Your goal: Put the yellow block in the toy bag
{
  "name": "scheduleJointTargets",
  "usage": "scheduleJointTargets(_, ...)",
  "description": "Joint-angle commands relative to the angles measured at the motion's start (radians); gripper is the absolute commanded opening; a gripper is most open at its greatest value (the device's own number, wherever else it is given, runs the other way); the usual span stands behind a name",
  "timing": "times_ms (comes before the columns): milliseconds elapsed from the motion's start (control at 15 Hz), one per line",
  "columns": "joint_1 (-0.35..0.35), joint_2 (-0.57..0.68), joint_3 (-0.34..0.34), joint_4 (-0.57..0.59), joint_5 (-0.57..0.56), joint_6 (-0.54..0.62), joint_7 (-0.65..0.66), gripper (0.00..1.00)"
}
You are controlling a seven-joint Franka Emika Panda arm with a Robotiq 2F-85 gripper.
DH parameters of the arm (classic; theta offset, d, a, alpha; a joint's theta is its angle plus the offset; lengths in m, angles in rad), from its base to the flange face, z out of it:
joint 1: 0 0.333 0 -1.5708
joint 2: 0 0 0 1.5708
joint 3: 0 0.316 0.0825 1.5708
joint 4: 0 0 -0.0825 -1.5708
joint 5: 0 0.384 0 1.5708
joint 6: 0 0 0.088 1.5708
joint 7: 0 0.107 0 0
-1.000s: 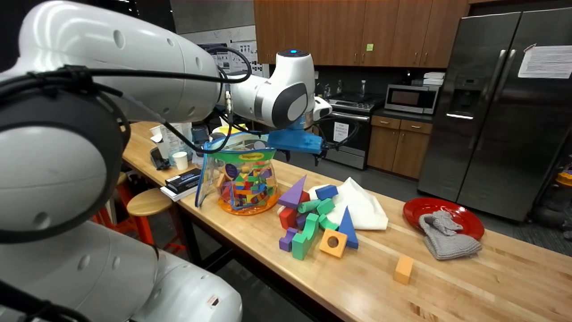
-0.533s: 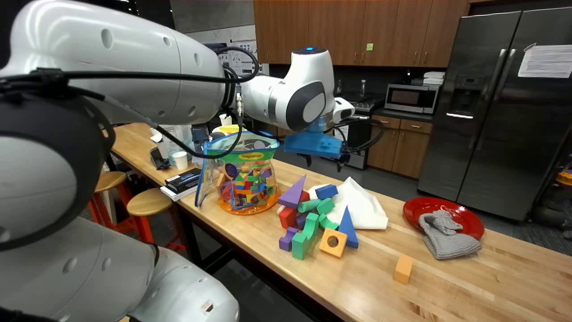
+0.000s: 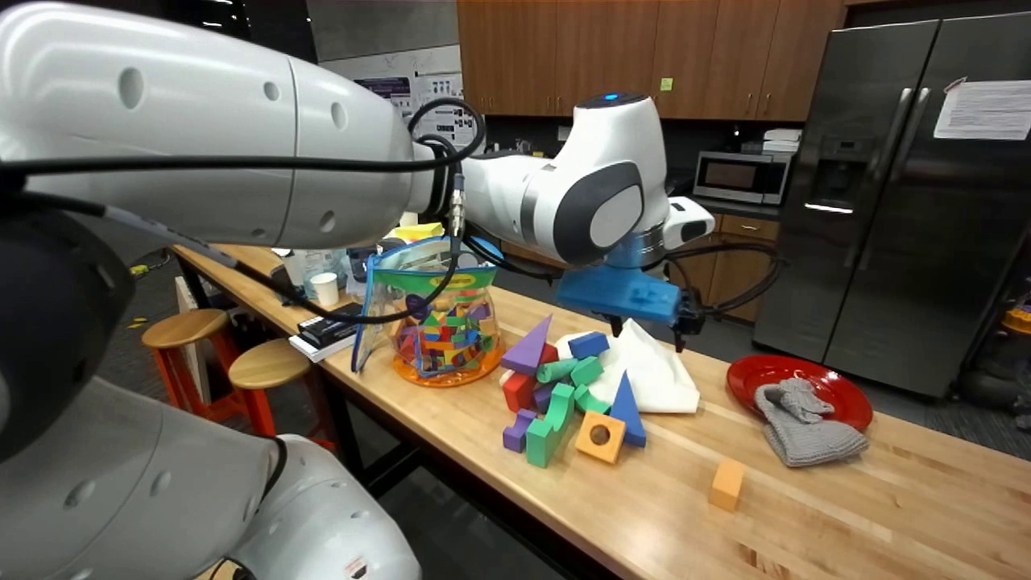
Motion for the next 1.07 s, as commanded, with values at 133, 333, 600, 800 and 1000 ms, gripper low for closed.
scheduleJointTargets(133,-0.067,0.008,-0.087,-0.004,-0.049,0.031,-0.017,1.0)
scheduleJointTargets(333,-0.072,0.034,-0.148,-0.004,-0.033,0.067,-0.061,1.0)
scheduleJointTargets(600,-0.069,0.071,-0.222,-0.019,-0.014,0.135,-0.129,1.0)
scheduleJointTargets(800,-0.077,0.066,-0.208,-0.021,-0.018,0.118,-0.11,1.0)
scheduleJointTargets(1000,-0.077,0.072,-0.209,-0.021,-0.018,0.122,-0.111,1.0)
